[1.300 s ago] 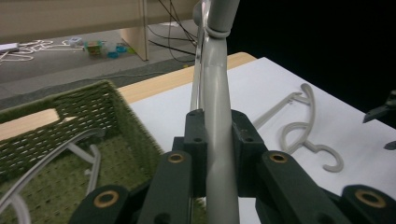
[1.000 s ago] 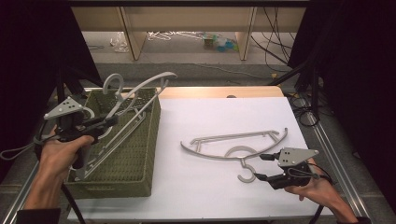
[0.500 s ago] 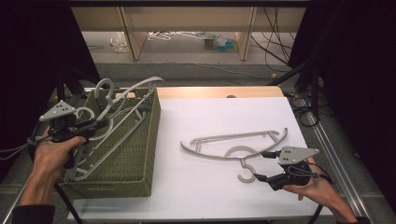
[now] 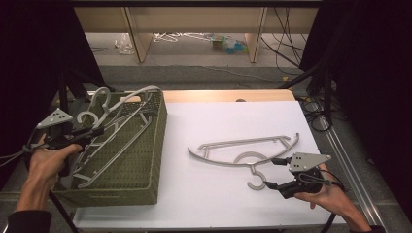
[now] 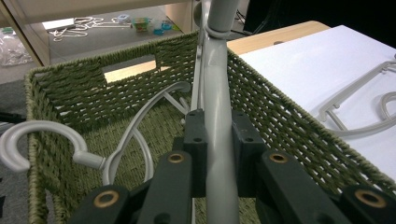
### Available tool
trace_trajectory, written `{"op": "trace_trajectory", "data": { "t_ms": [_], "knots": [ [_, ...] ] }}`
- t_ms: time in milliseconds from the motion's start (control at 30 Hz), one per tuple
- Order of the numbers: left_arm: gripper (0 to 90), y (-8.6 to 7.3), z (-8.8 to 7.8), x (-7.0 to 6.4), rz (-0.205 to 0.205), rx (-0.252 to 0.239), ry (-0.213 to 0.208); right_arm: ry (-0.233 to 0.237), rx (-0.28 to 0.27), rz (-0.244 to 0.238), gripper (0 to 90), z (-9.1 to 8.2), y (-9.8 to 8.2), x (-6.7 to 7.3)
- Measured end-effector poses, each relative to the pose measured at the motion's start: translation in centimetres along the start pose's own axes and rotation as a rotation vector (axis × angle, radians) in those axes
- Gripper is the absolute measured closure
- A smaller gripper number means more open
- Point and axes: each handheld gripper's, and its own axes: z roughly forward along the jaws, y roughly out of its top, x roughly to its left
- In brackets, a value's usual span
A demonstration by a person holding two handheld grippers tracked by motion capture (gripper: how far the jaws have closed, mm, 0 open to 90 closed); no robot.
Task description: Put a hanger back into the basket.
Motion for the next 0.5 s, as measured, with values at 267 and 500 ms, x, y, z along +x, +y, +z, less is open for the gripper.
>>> {"op": "trace_trajectory", "data": {
  "t_ms": [267, 500],
  "knots": [
    [79.0, -1.3, 0.4, 0.6, -0.050, 0.041, -0.017, 0.006, 0.005, -0.002, 23.8, 0.2, 0.0, 0.1],
    [78.9, -1.8, 1.5, 0.7, -0.102, 0.083, -0.039, 0.004, 0.009, 0.000, 23.6, 0.2, -0.1, 0.0]
  ]
}}
